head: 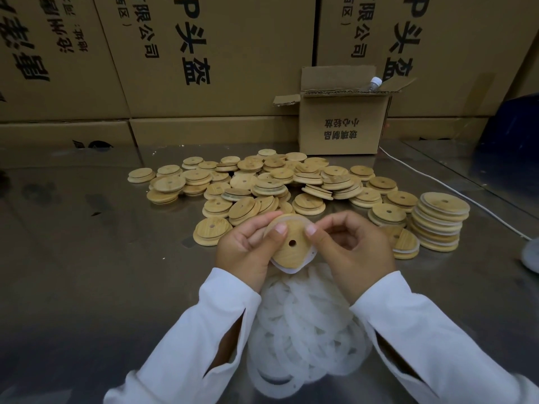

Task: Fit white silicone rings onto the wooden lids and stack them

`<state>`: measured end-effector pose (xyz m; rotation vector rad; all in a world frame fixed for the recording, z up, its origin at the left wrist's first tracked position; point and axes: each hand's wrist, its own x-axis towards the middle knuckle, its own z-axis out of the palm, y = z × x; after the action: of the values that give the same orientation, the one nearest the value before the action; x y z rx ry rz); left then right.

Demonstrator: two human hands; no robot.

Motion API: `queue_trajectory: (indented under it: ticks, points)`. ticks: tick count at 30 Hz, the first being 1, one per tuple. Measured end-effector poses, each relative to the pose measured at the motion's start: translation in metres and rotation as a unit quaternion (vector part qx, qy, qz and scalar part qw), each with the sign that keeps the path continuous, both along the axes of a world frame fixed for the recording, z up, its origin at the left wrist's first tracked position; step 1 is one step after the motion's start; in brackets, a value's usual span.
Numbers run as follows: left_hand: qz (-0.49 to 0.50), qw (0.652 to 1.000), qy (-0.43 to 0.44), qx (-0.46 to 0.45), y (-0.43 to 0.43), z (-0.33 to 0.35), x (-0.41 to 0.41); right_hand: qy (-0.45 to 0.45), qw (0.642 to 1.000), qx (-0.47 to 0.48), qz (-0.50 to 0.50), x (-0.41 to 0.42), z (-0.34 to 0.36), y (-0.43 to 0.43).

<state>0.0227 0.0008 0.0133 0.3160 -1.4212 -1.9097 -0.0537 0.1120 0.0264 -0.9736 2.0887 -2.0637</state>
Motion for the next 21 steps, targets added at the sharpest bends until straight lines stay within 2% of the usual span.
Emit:
queue_trajectory:
  ticks: [4, 8, 15, 17, 21]
  points:
    - [-0.004, 1.000, 0.001, 0.022, 0.001, 0.001, 0.000, 0.080, 0.995, 0.028, -0.053, 0.006, -0.003, -0.001]
    - [-0.025, 0.997, 0.007, 0.079, 0.004, 0.004, -0.001, 0.080, 0.994, 0.027, -0.067, 0.009, -0.002, -0.001]
    - [-0.021, 0.992, 0.042, 0.115, 0.001, 0.004, -0.004, 0.120, 0.988, 0.056, -0.073, 0.015, -0.001, 0.001]
    - [-0.015, 0.994, 0.030, 0.102, -0.001, 0.001, -0.004, 0.127, 0.987, 0.064, -0.073, 0.012, 0.000, 0.003]
    - [0.019, 0.998, -0.052, -0.029, -0.002, -0.006, -0.003, 0.120, 0.986, 0.088, -0.074, 0.007, 0.001, 0.004]
